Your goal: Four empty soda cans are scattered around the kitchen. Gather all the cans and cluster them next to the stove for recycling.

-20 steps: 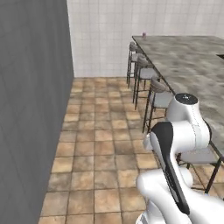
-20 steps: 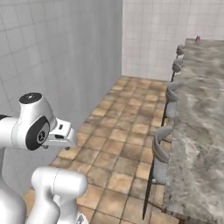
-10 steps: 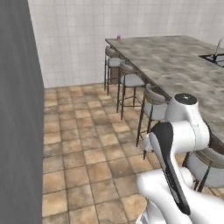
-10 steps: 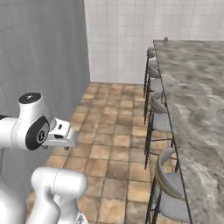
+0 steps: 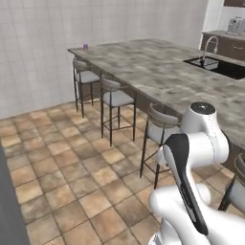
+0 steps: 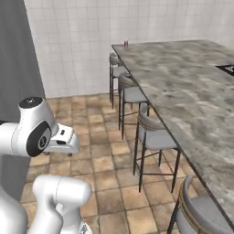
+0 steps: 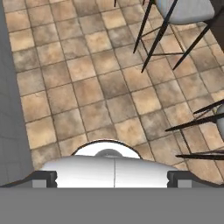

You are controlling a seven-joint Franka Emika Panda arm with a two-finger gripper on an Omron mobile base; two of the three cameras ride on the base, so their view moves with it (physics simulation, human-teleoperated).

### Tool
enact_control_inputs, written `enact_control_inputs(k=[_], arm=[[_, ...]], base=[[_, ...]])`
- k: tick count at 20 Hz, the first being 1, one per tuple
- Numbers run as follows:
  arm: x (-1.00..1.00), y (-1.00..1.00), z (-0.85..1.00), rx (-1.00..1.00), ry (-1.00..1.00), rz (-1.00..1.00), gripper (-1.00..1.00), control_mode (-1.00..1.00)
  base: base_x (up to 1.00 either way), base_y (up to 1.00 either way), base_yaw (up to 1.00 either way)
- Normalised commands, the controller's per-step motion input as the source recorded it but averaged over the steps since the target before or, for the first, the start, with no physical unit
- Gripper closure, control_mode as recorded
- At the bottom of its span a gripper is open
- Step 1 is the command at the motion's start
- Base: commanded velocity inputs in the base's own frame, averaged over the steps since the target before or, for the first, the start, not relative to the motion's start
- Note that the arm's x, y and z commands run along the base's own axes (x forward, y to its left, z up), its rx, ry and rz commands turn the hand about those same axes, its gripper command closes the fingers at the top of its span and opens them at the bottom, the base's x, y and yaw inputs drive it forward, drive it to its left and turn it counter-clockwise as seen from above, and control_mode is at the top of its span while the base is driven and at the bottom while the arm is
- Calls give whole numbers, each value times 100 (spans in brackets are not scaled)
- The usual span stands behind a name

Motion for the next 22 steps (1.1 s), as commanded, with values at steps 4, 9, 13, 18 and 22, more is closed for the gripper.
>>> enact_control_inputs(k=[4, 9, 13, 18, 22], arm=[[0, 0, 0, 0, 0, 0, -100, 100], [0, 0, 0, 0, 0, 0, -100, 100], [0, 0, 0, 0, 0, 0, -100, 100], [0, 0, 0, 0, 0, 0, -100, 100], [0, 0, 0, 0, 0, 0, -100, 100]], base=[[100, 91, -51], [100, 100, -41], [75, 90, -11], [62, 99, -3], [98, 70, -31]])
